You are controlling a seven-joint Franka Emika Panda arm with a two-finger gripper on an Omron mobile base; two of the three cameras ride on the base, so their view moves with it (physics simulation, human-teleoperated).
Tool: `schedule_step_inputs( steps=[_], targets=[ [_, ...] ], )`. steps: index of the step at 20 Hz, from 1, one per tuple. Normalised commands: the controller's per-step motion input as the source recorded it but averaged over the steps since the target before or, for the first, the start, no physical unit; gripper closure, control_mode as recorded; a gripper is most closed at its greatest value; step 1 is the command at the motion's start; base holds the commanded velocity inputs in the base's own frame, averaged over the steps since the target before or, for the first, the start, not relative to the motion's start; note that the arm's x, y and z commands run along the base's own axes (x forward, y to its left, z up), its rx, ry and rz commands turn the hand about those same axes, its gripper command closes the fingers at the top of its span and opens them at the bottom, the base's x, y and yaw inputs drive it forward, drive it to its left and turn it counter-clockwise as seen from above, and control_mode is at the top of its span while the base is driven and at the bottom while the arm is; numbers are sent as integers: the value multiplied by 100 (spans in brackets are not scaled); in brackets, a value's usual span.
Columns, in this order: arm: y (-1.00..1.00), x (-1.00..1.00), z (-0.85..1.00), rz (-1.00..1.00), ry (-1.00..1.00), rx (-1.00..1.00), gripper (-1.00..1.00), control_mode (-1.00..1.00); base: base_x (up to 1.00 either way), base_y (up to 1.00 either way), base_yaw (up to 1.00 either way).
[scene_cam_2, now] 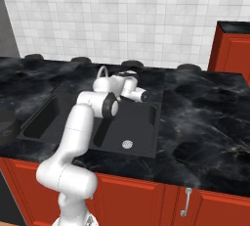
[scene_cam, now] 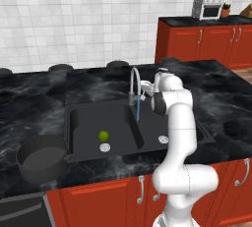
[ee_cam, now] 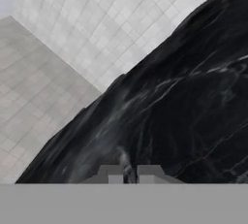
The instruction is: Dump the lime from the pot into the sink. Then turn on the water and wash the lime. Then turn off the water and put the lime back in the pot.
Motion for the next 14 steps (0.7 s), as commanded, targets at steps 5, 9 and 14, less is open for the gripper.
schedule_step_inputs(
  steps=[5,9,14],
  targets=[
    [68,14,18,11,0,8,100,-100,0,0,0],
    [59,11,16,9,0,7,100,-100,0,0,0],
    [23,7,15,5,0,5,-100,-100,0,0,0]
  ],
)
